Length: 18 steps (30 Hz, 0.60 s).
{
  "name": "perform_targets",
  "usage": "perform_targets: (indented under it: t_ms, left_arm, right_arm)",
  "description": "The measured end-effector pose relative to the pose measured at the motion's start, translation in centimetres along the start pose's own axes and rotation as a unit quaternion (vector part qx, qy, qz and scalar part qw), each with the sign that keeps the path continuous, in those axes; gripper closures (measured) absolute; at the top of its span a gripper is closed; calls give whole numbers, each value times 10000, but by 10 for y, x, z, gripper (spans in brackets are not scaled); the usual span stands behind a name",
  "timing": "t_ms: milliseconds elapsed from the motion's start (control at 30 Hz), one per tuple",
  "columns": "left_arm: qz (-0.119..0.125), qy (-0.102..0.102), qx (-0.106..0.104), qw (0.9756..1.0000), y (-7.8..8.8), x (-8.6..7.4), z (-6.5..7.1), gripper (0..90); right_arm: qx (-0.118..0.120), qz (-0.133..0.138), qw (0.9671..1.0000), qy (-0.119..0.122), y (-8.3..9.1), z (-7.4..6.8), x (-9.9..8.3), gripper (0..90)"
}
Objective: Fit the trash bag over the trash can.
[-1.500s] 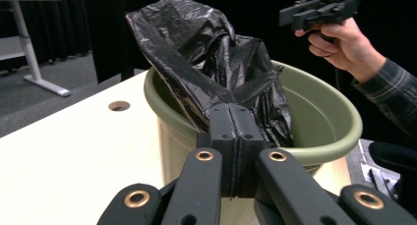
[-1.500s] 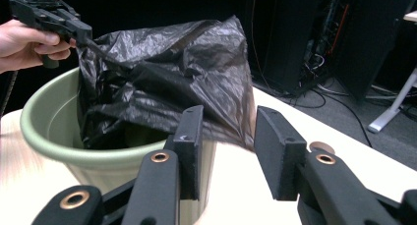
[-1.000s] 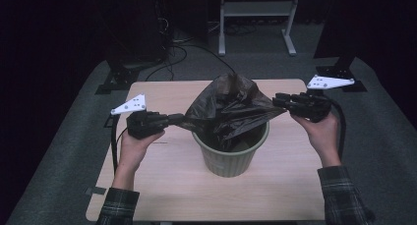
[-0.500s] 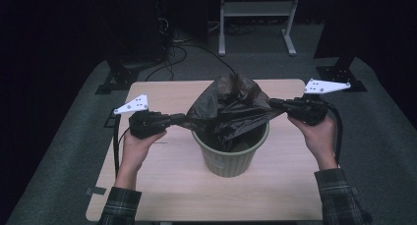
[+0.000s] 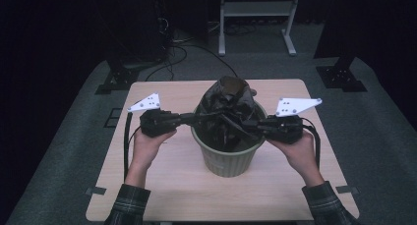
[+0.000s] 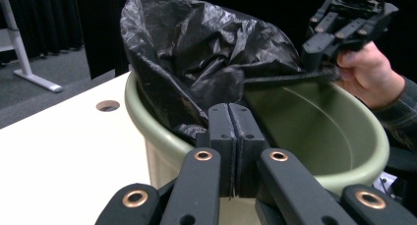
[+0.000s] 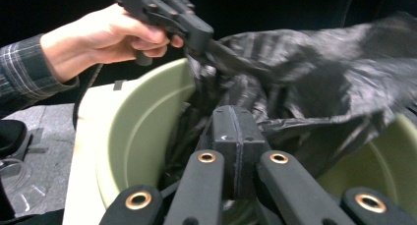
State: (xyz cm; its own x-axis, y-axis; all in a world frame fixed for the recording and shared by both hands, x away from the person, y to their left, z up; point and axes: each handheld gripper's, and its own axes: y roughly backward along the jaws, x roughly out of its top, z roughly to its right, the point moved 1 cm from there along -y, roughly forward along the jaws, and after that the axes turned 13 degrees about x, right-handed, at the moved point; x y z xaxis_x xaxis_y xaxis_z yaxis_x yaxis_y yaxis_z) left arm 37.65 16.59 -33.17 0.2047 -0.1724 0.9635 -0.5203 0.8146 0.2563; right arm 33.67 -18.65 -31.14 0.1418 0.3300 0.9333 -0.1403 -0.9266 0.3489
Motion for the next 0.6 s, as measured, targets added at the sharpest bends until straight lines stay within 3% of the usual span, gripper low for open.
perform_targets:
  t_ms: [167,233,333,433,500,533,600]
  left_arm:
    - [-18,-110,66,9999,-6,7,6,789]
    - [28,-97,186,9998,-3,12,7,637]
    - [271,-100,301,9991,4,22,10,495]
    - [334,-154,290,9989,6,36,15,479]
    - [280,-211,185,9992,1,46,20,480]
    - [146,-243,16,9996,-8,56,27,484]
    - [111,-250,-46,9996,-13,59,30,485]
  right_arm:
    - [124,15,9999,58,-15,-3,9,900]
    - [137,5,9999,65,-18,-4,11,900]
    - [96,-74,9999,101,-20,-4,14,900]
    - [135,-88,9998,137,-23,-5,15,900]
    - [150,-125,9997,164,-26,-6,16,900]
    - [169,-154,9996,184,-29,-8,17,900]
    - [158,-170,9995,200,-31,-8,17,900]
